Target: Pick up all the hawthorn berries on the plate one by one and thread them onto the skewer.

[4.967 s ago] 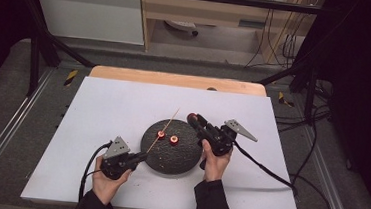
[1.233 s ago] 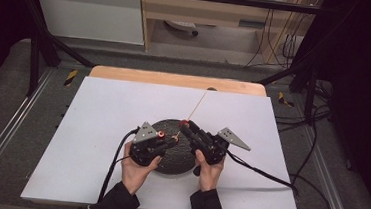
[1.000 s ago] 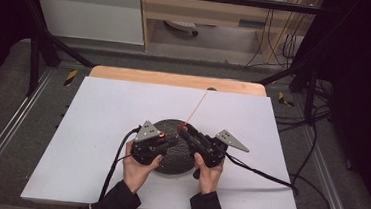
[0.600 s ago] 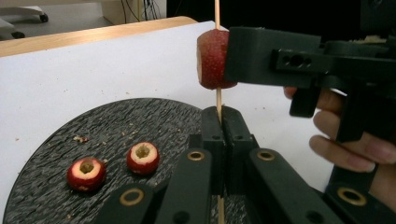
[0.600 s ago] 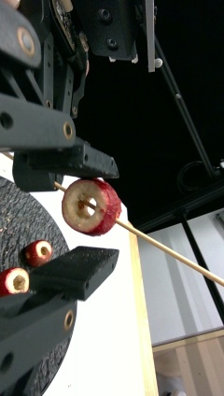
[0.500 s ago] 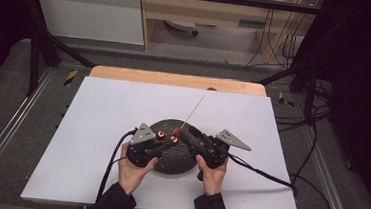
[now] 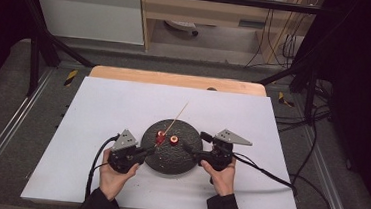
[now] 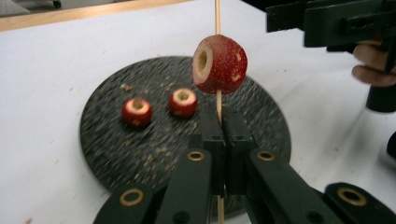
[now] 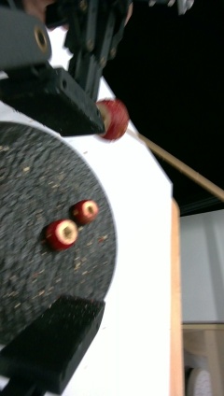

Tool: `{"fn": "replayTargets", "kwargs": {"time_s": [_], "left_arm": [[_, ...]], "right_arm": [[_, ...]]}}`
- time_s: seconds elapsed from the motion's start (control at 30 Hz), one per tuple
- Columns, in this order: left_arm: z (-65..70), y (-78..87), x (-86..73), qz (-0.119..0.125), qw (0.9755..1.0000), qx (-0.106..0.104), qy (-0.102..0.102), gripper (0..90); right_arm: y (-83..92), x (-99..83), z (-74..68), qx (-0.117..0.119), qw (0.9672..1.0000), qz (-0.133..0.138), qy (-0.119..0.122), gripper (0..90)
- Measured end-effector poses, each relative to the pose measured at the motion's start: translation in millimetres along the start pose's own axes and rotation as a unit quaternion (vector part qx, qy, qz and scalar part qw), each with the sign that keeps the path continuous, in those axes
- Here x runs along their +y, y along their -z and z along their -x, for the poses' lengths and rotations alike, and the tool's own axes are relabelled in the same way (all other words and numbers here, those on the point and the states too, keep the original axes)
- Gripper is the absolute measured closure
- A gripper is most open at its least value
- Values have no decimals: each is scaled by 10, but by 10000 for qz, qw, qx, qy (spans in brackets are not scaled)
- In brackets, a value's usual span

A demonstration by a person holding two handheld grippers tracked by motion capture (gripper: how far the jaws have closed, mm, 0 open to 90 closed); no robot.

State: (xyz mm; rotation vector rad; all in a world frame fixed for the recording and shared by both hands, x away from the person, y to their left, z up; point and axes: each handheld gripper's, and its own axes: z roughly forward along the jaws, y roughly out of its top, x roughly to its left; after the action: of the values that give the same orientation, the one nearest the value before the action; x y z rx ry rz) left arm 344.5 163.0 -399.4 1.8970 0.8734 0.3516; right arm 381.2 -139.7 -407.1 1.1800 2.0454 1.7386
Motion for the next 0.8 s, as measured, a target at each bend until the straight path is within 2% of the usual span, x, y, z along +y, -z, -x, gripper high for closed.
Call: {"fn": "replayTargets", "kwargs": {"time_s": [0.03, 0.13, 0.27, 0.4, 0.63, 0.8], "left_arm": [[-22, 33, -28, -31, 10000, 28, -21, 883], [-71, 104, -94, -127, 9999, 76, -75, 883], [-159, 206, -196, -259, 9995, 139, -68, 883], [-233, 287, -296, -353, 9992, 199, -71, 883], [-306, 397, -464, -470, 9984, 276, -125, 883], [-350, 444, -528, -489, 9984, 251, -100, 883]], "right_arm": [[6, -4, 23, -76, 9996, -276, 63, 70], [9, -9, 34, -133, 9986, -481, 157, 58], [10, -16, 54, -223, 9954, -869, 324, 35], [-7, -15, 76, -259, 9923, -1155, 368, 28], [-84, 54, 68, -388, 9851, -1593, 526, 22], [-192, 143, 36, -455, 9777, -1916, 728, 22]]}}
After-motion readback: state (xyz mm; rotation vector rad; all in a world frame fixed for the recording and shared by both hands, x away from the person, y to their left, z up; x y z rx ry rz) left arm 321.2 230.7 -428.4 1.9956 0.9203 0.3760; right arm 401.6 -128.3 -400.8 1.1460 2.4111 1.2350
